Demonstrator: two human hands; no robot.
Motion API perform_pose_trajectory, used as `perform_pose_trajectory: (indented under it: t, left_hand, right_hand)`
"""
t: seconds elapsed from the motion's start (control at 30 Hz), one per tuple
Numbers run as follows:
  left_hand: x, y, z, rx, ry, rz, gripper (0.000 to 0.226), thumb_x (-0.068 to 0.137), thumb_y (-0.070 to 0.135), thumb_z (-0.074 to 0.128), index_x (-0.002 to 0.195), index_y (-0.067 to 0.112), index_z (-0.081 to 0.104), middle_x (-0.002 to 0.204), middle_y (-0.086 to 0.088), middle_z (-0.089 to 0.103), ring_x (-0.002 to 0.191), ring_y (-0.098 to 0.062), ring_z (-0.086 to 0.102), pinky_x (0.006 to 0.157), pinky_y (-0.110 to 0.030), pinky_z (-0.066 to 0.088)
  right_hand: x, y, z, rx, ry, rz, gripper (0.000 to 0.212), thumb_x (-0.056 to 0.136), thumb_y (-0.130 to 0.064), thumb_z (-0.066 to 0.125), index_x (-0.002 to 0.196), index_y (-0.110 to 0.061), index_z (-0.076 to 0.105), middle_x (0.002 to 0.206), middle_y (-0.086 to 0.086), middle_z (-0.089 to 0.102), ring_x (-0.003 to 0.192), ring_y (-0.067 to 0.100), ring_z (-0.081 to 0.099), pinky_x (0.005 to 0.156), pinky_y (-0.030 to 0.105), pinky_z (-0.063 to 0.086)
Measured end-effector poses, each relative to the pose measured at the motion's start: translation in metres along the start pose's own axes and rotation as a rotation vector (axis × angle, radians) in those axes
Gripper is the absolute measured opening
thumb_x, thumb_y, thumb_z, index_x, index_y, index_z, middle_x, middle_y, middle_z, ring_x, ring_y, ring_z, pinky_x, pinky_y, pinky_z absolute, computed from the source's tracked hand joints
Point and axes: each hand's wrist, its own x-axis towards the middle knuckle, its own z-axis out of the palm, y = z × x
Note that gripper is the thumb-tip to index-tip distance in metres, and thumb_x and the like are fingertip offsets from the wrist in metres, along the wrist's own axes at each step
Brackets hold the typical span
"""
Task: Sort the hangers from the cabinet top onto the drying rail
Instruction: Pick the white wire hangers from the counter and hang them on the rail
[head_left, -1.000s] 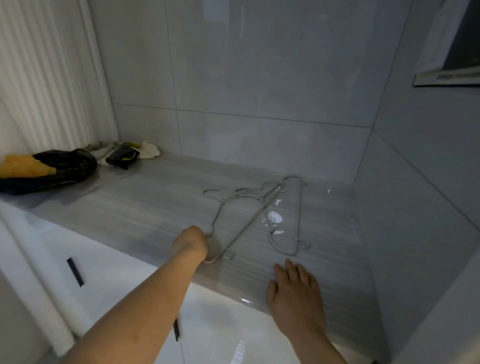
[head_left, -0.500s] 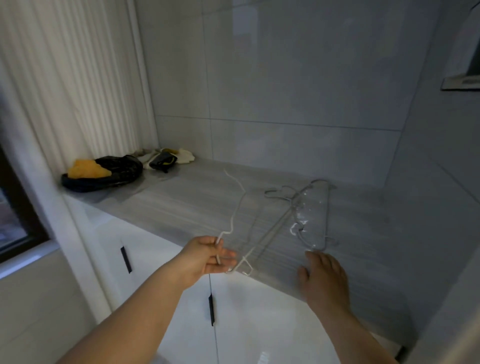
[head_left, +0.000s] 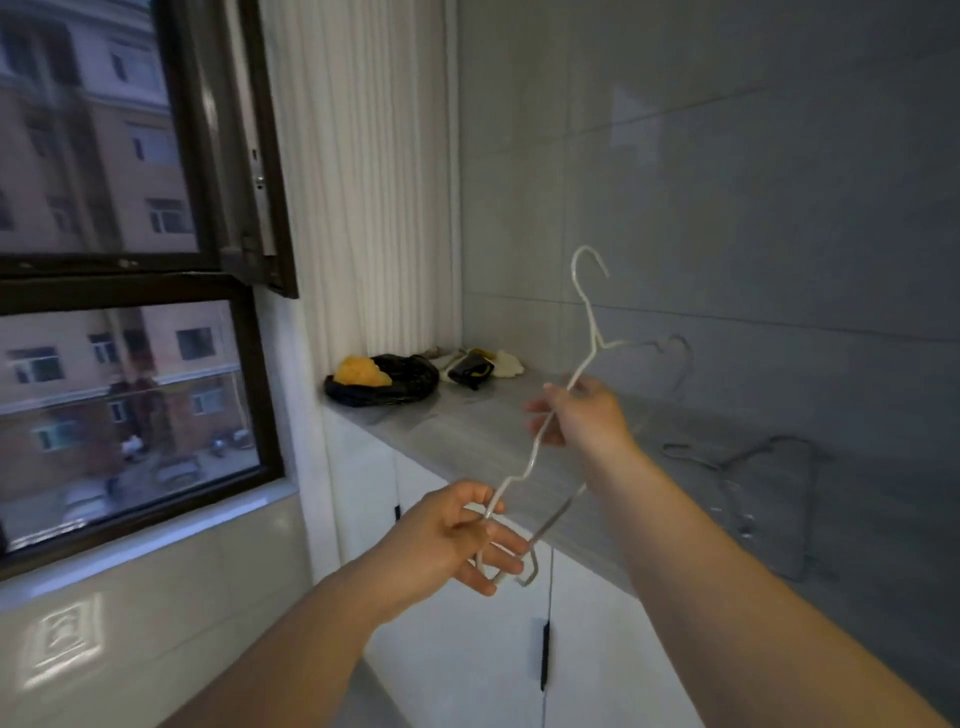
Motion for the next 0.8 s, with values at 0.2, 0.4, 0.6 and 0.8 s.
perform_pose_trajectory:
  t: [0.2,0.4,0.6,0.8]
  left_hand:
    - [-0.067,0.001,-0.016,0.227,0.188,-0.02,0.014,0.083,0.019,0.06,0.074,0.029,0.058,0.07,0.019,0.07,0.079,0.002,0.067,0.065,-0.012,0.053]
    - [-0.141,-0.003,-0.022,0.23,0.618,-0.117,0.025,0.088,0.011,0.053,0.071,0.028,0.06,0.075,0.013,0.065,0.074,-0.001,0.062,0.062,-0.007,0.046]
    - [-0.241,-0.011,-0.021,0.408,1.124,-0.158,0.015,0.087,0.006,0.055,0.1,0.01,0.061,0.101,-0.005,0.061,0.081,-0.006,0.056,0.066,0.003,0.039]
    - [-0.356,-0.003,-0.014,0.928,1.46,-0.48,0.065,0.084,0.036,0.059,0.14,0.018,0.03,0.146,-0.001,0.036,0.133,-0.016,0.035,0.108,-0.026,0.027]
  right_hand:
    - [-0.033,-0.015,0.037,-0.045,-0.241,0.031,0.022,0.097,-0.006,0.038,0.079,-0.015,0.046,0.059,0.007,0.051,0.023,0.002,0.047,0.027,0.011,0.037]
    - [-0.078,-0.015,0.052,-0.238,-0.565,0.008,0.014,0.096,-0.005,0.038,0.101,-0.013,0.048,0.058,0.007,0.054,0.025,0.006,0.048,0.031,0.013,0.04]
    - [-0.146,0.0,0.076,-0.376,-0.926,-0.075,0.024,0.095,-0.008,0.041,0.085,-0.022,0.058,0.042,-0.001,0.048,0.031,0.01,0.043,0.034,0.016,0.038]
    - [-0.23,-0.002,0.122,-0.438,-1.383,-0.281,0.02,0.094,-0.022,0.048,0.093,-0.014,0.067,0.036,-0.01,0.042,0.035,0.006,0.037,0.038,0.013,0.033]
